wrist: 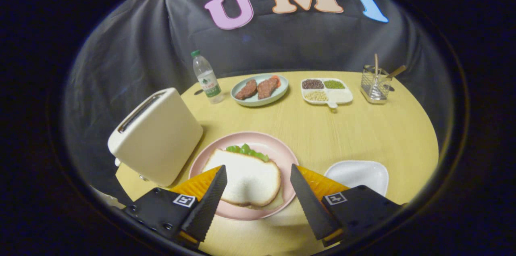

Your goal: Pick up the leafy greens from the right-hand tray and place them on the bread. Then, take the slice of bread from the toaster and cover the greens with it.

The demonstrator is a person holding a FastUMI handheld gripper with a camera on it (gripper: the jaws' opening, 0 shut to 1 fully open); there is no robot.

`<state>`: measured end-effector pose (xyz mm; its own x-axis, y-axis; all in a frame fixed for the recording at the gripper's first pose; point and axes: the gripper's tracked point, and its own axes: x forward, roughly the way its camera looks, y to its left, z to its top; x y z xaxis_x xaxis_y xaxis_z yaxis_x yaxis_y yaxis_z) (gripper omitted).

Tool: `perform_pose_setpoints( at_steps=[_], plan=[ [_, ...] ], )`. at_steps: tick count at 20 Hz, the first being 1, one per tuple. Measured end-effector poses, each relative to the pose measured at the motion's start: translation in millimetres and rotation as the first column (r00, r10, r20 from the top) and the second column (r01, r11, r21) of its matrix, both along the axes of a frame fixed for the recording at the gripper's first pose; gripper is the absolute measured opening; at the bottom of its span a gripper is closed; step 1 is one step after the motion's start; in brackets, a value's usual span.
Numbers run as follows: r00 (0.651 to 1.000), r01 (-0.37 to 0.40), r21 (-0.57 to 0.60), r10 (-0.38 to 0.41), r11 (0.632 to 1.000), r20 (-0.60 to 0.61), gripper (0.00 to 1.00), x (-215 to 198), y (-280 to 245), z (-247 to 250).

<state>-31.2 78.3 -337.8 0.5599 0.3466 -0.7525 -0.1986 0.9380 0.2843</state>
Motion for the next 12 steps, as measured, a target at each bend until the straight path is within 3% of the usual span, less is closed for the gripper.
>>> perform_pose_setpoints(
  at_steps=[4,7,12],
  plan=[
    [0.974,0.042,0.003,-0.042,0.999,0.223,0.99,28.9,-11.7,74.1],
    [0.924,0.106,0.005,-0.101,0.994,0.368,0.99,46.3,-26.9,127.4],
    [0.844,0.208,-0.045,-0.155,0.977,0.513,0.99,54.8,-63.9,187.8]
  ],
)
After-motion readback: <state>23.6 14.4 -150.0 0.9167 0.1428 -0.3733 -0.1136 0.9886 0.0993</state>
